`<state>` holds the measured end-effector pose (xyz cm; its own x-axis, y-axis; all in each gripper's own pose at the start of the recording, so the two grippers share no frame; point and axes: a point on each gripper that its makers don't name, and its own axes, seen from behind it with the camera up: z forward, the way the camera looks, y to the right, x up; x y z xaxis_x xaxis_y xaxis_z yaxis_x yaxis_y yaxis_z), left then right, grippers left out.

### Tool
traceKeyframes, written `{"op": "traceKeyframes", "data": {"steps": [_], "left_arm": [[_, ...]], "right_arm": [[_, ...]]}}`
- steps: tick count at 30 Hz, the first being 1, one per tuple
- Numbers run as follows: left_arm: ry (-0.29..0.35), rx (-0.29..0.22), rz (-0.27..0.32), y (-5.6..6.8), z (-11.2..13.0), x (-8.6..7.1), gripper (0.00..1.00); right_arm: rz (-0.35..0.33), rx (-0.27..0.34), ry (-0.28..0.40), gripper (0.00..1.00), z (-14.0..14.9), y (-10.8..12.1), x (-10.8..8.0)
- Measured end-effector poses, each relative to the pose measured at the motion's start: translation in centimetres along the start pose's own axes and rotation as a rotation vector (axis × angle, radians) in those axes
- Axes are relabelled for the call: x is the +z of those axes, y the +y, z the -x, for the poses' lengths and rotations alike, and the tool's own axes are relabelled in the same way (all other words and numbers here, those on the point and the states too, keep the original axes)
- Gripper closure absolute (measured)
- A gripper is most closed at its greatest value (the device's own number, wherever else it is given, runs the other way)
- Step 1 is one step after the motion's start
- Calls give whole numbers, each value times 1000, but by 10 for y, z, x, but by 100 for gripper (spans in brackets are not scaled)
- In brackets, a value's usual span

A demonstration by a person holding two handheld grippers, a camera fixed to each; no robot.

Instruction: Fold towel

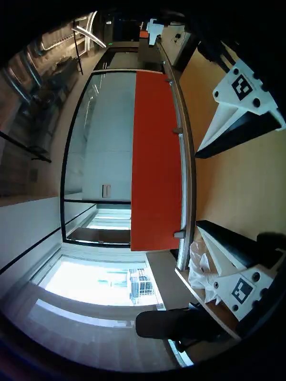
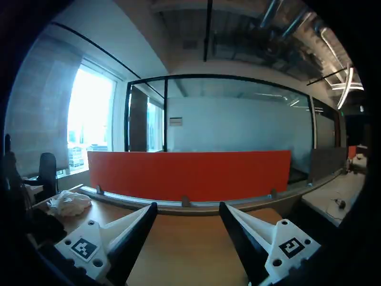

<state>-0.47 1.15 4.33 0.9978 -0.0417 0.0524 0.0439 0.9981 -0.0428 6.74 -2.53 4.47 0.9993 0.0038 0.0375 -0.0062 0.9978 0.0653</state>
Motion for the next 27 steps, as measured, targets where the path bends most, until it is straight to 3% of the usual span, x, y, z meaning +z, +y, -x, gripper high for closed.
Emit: {"op": "traceKeyframes", "data": {"steps": [8,17,27], "left_arm": [[-12,15,-22,-1,8,2,4],[15,52,-9,7,14,0,4],[53,85,-16,1,34,-9,4]], "right_arm": [[-1,-3,-4,0,-3,-8,-2],[-1,2,-8,0,-8,-14,-15],[3,28,-2,0,-11,-22,-29]]}}
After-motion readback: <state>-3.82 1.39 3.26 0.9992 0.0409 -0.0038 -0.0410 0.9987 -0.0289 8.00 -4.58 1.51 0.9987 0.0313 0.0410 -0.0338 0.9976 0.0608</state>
